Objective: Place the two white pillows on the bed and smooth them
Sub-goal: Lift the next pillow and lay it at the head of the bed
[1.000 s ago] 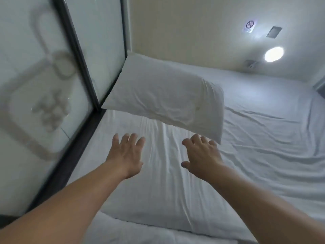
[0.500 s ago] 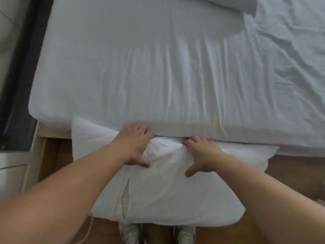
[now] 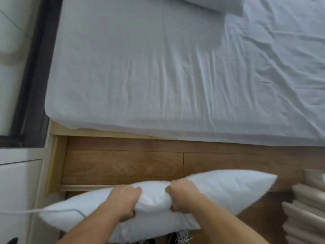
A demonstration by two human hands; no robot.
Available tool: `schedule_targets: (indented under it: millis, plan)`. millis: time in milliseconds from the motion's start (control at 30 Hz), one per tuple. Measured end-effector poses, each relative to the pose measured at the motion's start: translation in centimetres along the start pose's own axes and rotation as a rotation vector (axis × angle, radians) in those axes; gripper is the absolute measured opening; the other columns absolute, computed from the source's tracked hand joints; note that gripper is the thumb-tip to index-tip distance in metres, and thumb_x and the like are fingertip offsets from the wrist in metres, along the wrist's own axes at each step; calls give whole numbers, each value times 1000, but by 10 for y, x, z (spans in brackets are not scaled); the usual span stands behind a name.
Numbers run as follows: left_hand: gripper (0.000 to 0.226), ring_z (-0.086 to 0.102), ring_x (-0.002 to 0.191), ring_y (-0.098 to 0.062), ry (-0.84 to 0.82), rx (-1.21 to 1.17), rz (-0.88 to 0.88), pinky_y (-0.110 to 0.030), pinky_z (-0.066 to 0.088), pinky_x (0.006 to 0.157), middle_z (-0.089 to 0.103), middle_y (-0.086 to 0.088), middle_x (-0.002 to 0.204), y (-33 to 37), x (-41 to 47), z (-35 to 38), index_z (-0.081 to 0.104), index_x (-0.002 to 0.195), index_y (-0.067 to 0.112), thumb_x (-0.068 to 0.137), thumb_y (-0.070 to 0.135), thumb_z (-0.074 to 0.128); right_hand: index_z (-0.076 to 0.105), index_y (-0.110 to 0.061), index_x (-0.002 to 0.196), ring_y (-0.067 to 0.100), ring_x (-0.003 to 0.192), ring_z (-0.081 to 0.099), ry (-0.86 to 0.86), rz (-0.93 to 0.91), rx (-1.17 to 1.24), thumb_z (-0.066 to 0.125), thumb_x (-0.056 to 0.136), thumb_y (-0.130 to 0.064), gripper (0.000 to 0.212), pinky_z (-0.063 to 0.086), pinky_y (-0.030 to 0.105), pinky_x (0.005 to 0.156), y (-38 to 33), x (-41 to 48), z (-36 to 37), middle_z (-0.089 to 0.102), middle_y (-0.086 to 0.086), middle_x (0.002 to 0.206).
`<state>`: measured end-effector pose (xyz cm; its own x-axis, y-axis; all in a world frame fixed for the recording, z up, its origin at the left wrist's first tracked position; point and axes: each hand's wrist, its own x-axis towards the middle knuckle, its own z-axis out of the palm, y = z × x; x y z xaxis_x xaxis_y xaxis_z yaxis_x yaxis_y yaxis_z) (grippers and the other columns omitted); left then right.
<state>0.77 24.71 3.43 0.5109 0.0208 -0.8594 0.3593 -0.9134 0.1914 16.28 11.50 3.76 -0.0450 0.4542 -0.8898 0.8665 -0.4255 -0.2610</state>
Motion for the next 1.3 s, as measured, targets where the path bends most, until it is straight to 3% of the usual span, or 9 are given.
schedule_targets:
  millis: [100,267,467,668,768,935,1068,1202,1302]
  plan:
    - [36,57,107,-35,-40,-63,63,-40,46,83,64,-12,114,12,-53,-13,52,110,17,80,30,64,60,-15,99,34,100,59,-18,-30,57,63,78,-17,21,42,34,73,-19,-58,-9,65,12,105]
    - [39,62,103,-28,132,-58,96,-32,42,69,67,-6,110,-14,-131,-190,59,103,23,69,36,75,67,-20,100,27,94,63,151,38,93,79,66,-25,37,44,29,70,-18,-154,-166,69,6,101]
    - [39,62,103,-27,658,130,-17,-30,40,69,67,-3,111,-47,-254,-429,56,107,27,75,43,70,62,-23,85,29,92,62,668,64,-54,79,61,-27,29,51,34,74,-18,-286,-399,68,9,94]
    - [31,67,68,-29,1200,320,-41,-31,41,51,69,-2,82,-68,-256,-511,59,93,21,66,22,75,53,-22,109,29,97,62,1052,122,-365,66,80,-29,32,47,37,72,-7,-314,-488,61,3,107]
    - [40,60,43,-27,1175,367,40,-26,38,35,61,1,59,-89,-216,-502,57,72,17,42,20,82,51,-19,106,32,98,61,976,87,-316,70,78,-39,39,44,35,71,8,-279,-492,59,6,111]
    - [32,59,49,-23,1042,220,32,-26,38,43,59,4,61,-144,-131,-485,54,66,21,75,51,48,54,-24,91,28,94,60,685,21,-215,53,86,-55,32,40,36,71,53,-197,-506,65,3,102]
    - [47,58,96,-22,1000,-26,-182,-37,47,75,60,5,104,-172,-76,-516,59,105,24,83,57,35,55,-24,105,25,95,59,700,24,-106,53,88,-54,34,45,38,78,102,-131,-535,59,0,109]
    - [59,32,135,-22,816,-193,-335,-43,37,103,33,5,149,-191,-20,-543,37,141,31,90,59,39,42,-26,133,24,114,50,749,67,-49,61,84,-54,59,46,39,89,139,-78,-574,48,-1,130]
    - [74,7,147,-27,694,-183,-389,-53,22,113,9,3,161,-214,19,-565,17,149,37,85,67,40,27,-27,144,26,122,43,762,101,-15,72,75,-53,87,46,41,93,163,-49,-609,36,0,145]
